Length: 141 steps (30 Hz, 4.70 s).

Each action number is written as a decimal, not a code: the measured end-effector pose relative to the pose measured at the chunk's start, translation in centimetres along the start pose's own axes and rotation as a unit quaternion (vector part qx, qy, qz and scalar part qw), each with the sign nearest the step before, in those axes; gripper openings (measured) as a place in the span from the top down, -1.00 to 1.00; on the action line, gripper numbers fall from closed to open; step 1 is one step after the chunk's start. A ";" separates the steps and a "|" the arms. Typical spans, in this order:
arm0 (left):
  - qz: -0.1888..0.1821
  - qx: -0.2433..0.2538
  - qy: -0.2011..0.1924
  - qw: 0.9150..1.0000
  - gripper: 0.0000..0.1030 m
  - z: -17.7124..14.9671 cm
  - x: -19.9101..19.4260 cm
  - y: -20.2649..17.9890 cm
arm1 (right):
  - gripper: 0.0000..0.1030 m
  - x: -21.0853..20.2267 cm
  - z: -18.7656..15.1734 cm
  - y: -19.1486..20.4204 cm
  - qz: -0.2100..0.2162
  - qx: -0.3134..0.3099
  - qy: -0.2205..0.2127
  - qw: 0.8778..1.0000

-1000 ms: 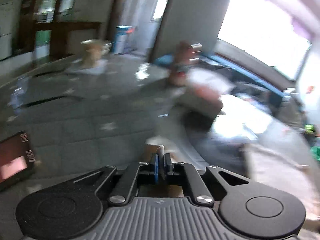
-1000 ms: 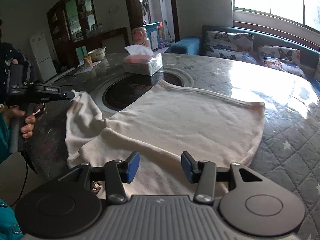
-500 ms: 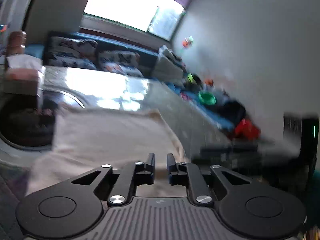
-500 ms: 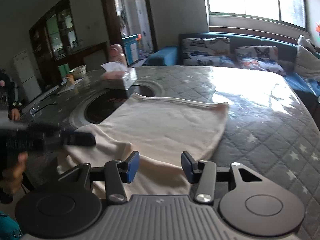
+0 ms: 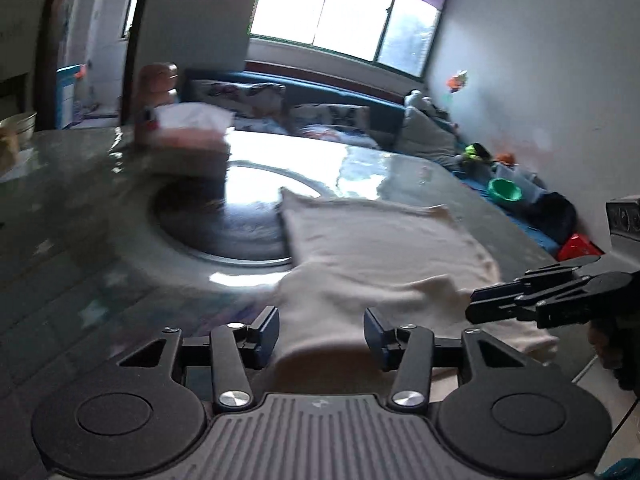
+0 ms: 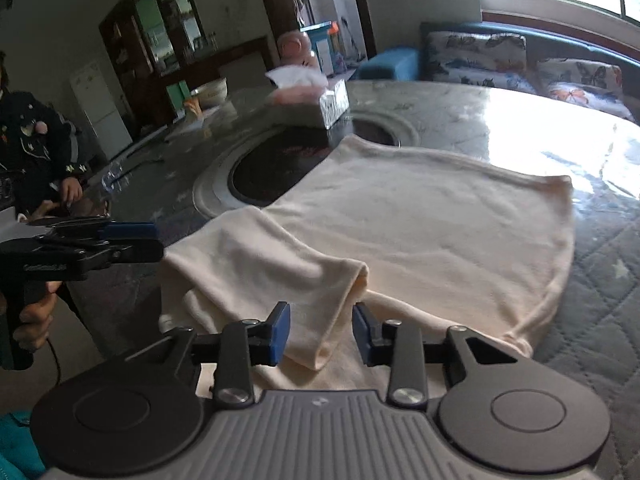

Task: Fold clothes

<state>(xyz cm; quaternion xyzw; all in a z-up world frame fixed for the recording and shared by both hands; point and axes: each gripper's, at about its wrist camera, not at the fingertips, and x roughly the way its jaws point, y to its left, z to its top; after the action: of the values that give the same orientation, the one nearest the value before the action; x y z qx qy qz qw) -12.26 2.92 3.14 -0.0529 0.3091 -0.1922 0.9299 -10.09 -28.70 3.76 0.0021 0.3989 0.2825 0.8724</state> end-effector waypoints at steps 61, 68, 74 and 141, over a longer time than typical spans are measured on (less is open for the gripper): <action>0.066 0.066 0.027 0.995 -0.08 -2.8 1.5 0.0 | 0.92 -7.2 1.6 1.0 -0.092 -0.050 -0.062 0.993; 0.071 0.075 0.030 0.994 -0.08 -2.8 1.1 -0.1 | 0.92 -4.5 -1.8 -0.8 -0.084 -0.006 0.001 0.996; 0.073 0.075 0.029 0.994 -0.07 -2.9 0.9 -0.2 | 0.77 -3.8 -2.7 -1.2 -0.071 -0.004 0.029 0.997; -0.046 0.046 0.033 0.997 -0.23 1.4 3.7 -3.8 | 0.28 -1.6 -1.8 -0.5 -0.050 -0.045 -0.006 0.998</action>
<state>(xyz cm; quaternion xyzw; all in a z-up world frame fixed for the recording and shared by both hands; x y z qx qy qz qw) -9.95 -2.08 2.99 -0.0178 0.3279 -0.2507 0.9106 -11.93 -30.33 3.53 -0.0557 0.3804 0.2563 0.8869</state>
